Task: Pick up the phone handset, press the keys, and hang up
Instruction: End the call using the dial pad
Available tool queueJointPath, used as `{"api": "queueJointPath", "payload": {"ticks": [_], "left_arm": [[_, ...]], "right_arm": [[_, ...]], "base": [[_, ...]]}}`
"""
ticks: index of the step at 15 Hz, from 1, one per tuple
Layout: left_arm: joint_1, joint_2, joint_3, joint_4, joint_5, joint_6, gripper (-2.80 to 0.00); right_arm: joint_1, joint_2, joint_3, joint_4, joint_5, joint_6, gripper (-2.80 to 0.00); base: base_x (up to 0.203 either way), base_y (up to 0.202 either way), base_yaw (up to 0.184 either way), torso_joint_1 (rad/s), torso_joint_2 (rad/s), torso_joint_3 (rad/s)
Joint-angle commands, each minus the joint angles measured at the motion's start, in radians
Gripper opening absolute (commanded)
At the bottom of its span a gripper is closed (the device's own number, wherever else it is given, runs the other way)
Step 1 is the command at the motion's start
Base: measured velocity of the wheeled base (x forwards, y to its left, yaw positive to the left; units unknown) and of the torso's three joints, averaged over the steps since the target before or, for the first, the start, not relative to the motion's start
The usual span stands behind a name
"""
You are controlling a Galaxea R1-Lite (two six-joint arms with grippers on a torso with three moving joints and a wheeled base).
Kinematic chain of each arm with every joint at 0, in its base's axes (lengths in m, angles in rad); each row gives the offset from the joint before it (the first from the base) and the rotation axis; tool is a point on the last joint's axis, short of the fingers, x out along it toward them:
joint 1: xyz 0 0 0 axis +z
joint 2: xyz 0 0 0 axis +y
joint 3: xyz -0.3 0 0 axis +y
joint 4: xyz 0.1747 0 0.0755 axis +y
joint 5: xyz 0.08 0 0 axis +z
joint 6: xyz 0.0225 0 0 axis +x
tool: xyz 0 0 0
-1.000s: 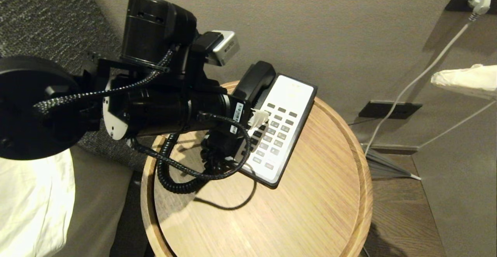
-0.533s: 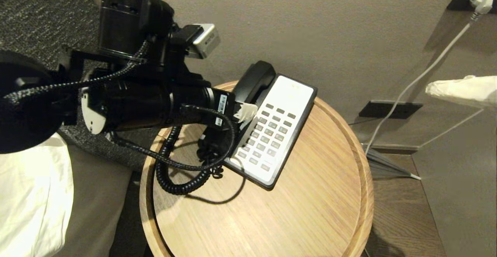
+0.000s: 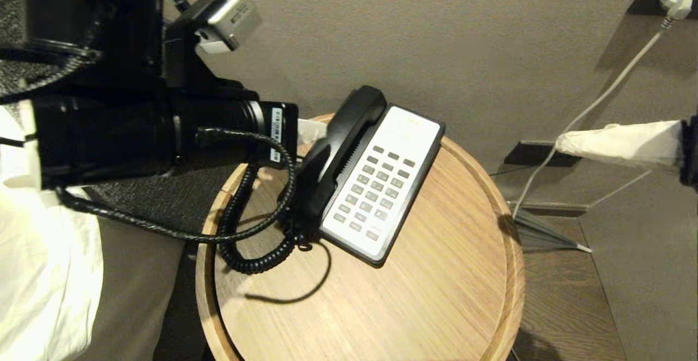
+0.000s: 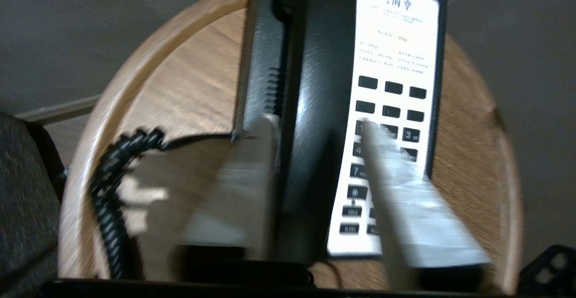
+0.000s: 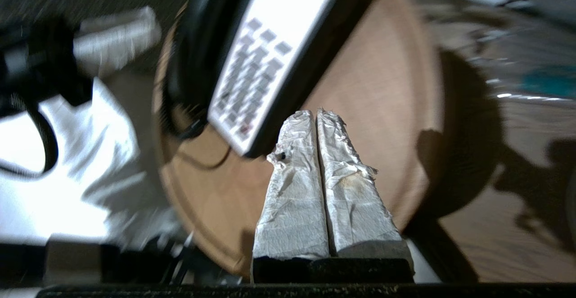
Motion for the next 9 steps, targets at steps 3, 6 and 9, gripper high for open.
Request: {"api": "queueJointPath", "payload": {"ticks": [3,6,9], "left_arm": [[0.033,-0.167,0.065,0.000,0.001,-0.030,-2.80],[0.060,-0.241,0.095,-0.005,0.000,-0.081,-2.80],[0.076,-0.296,0.098,-0.001,-0.004,-0.116,-2.80]], "right_arm": [[0.116,0.129,-0.028,-0.024,0.048,0.085,-2.80],[0.135,0.199,-0.055,-0.027,0.070,0.113,-2.80],[0.163,0.245,-0.052,-0.028,0.070,0.114,-2.80]], "base": [[0.000,0.000,0.000,0.000,0.00,0.000],[0.000,0.000,0.000,0.000,0.00,0.000],[0.000,0.000,0.000,0.000,0.00,0.000]]}}
